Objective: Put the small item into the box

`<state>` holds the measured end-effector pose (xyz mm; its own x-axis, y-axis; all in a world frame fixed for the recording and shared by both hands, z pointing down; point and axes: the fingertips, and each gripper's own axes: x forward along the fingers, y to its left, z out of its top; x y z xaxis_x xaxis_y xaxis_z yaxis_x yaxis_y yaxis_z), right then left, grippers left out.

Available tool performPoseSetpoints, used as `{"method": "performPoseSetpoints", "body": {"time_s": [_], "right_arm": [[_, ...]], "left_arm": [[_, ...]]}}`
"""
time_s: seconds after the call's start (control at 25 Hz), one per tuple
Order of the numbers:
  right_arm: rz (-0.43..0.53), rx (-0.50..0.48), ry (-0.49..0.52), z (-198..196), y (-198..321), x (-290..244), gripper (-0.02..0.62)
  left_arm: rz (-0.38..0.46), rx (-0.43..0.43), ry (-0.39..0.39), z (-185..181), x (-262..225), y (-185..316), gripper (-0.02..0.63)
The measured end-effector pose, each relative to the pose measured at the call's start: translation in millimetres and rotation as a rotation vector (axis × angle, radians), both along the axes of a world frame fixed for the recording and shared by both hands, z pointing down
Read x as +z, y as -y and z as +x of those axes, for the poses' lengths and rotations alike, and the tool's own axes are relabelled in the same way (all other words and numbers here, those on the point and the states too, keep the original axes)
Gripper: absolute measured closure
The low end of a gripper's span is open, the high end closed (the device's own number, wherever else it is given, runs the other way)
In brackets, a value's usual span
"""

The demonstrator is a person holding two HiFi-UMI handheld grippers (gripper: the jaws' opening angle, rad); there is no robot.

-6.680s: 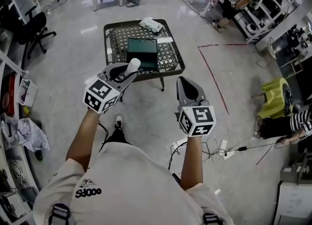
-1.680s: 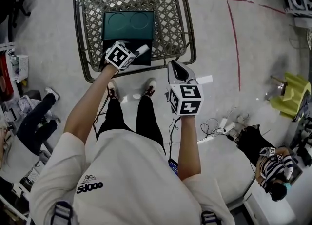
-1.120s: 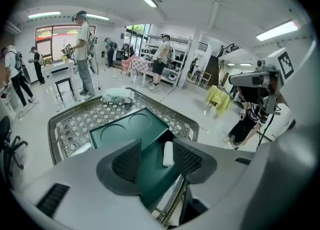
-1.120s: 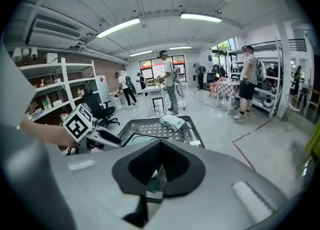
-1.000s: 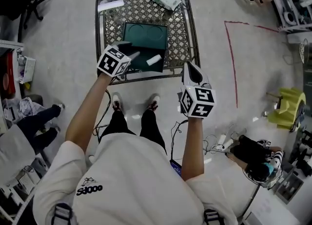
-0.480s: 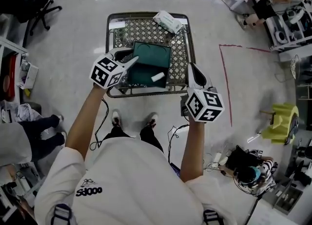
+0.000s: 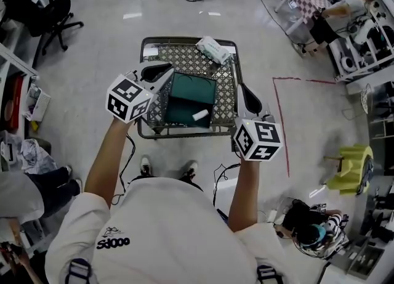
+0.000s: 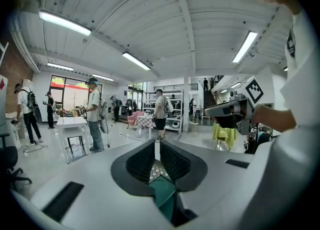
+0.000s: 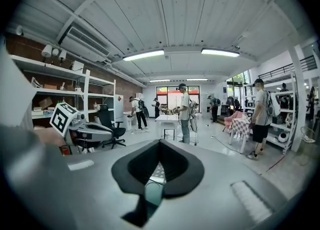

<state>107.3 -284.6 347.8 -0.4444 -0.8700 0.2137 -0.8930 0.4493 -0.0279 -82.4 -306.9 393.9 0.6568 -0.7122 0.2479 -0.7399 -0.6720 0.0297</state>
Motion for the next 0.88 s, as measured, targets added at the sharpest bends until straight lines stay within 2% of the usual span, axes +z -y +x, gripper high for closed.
{"method": "performPoseSetpoints", "body": {"time_s": [0.12, 0.24, 0.32, 0.64, 0.88], "right_arm": [[0.032, -0.005, -0.026, -3.6, -4.4, -12.4, 0.586], [0.064, -0.014, -0.047, -8.0, -9.0, -26.6, 0.586], [0.080, -0.019, -0.057, -11.0, -11.6, -35.2, 0.586], [0.157, -0.061, -0.090, -18.1, -22.1, -62.3, 0.586], [0.183, -0.090, -0.104, -26.2, -29.2, -68.3, 0.586]], "left_arm": [[0.034, 0.001, 0.003, -2.4, -17.4, -6.4, 0.583], [0.073, 0.007, 0.082, -2.7, -28.1, -12.8, 0.598], [0.099, 0.012, 0.107, -2.4, -37.0, -16.6, 0.600], [0.191, 0.015, 0.052, -2.4, -77.9, -26.8, 0.600], [0.224, 0.025, 0.042, -5.7, -91.8, -37.5, 0.600]]}}
